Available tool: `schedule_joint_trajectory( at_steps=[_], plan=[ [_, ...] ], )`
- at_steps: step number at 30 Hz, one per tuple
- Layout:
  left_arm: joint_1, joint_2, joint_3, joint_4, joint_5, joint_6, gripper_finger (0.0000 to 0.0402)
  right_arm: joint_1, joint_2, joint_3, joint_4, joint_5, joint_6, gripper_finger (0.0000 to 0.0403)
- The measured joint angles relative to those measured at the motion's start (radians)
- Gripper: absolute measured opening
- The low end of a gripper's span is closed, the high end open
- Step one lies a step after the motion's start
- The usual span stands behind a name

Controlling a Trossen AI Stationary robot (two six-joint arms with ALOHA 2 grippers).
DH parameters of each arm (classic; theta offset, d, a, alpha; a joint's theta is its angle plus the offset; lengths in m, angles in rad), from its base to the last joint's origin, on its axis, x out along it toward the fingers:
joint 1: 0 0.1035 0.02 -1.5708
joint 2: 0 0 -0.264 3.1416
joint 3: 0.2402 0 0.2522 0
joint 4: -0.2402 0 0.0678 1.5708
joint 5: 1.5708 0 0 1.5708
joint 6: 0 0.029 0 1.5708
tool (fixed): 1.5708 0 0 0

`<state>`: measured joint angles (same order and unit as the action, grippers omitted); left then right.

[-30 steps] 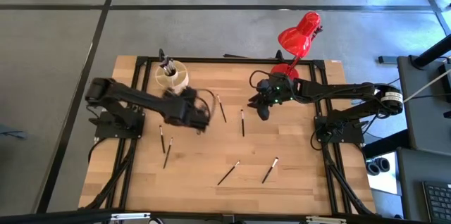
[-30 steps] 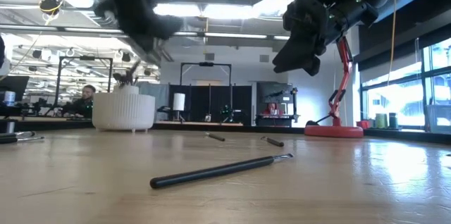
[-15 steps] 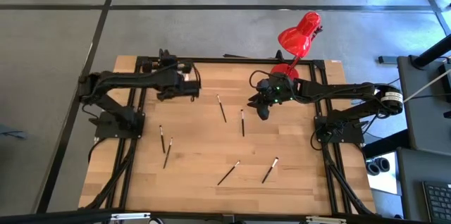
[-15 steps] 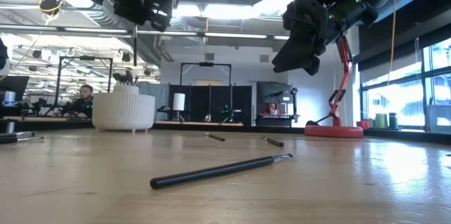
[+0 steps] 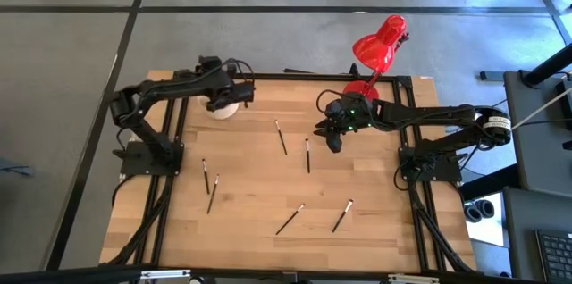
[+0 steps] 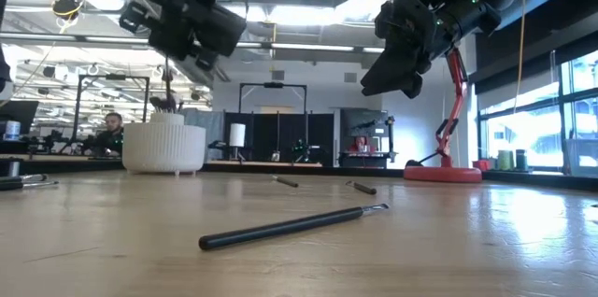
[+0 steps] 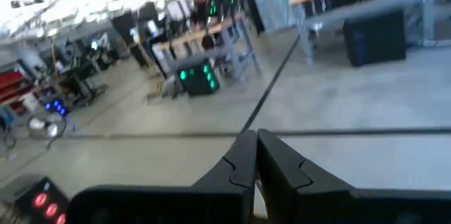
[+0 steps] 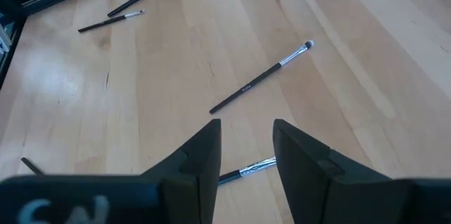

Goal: Put items in baskets/containers
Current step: Put the black eyeshadow brush into the white organizer

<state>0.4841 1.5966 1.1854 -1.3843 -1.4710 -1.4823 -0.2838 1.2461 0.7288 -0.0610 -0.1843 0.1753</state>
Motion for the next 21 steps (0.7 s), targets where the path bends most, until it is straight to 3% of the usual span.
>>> schedule_joint_trajectory(
  at_steps=[7,15,18,21],
  plan=[
    [-0.011,0.059,0.0,0.0,0.042,-0.007,0.0021,0.0,0.0,0.0,0.0,0.0,0.0,0.0129],
    [-0.033,0.077,0.0,-0.003,0.046,-0.016,0.007,0.0,0.0,0.0,0.0,0.0,0.001,0.0129],
    [-0.048,0.067,0.012,-0.015,0.103,0.049,0.0089,0.0,0.0,0.0,0.0,0.0,0.0,0.0129],
    [-0.078,0.052,0.039,-0.032,0.235,0.154,0.0102,0.0,0.0,0.0,0.002,0.0,0.0,0.0129]
  ],
)
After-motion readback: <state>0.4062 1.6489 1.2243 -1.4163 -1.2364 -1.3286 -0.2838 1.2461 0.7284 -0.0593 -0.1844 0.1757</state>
